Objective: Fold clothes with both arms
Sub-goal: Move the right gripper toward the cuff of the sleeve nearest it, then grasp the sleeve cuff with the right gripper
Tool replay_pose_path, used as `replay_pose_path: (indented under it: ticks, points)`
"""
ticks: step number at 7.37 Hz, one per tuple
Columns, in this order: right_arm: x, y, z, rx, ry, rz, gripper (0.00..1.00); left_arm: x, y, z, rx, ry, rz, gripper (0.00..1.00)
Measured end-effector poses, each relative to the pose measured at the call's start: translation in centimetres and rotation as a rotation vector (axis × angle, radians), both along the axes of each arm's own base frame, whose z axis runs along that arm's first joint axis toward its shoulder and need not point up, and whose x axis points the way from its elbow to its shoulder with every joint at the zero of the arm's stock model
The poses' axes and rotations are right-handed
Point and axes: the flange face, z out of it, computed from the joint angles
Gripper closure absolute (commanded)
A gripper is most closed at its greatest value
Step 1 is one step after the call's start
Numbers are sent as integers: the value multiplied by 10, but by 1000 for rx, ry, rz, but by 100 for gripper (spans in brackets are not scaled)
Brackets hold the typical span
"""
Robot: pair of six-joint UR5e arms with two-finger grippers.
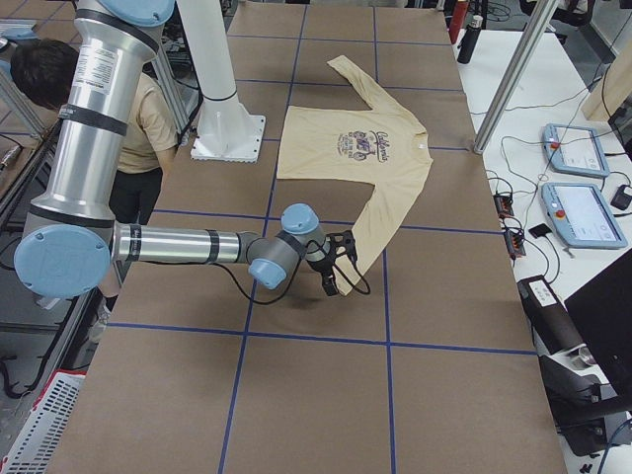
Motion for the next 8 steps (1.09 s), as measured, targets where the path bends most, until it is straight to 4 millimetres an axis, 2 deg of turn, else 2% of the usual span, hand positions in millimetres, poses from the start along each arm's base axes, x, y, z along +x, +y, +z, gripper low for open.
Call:
replay_pose_path:
  ticks: [1,4,6,8]
  points:
    - [-5,-4,5,6,7,3,15,0,0,0,0,0,0,0]
    - [-27,-31,8,20,7,3,18,0,1,1,-2,-1,0,0]
    - [-31,-36,14,18,10,0,24,0,1,2,-3,-1,0,0]
    - [-28,-33,18,16,13,1,34,0,1,2,-4,-1,2,0]
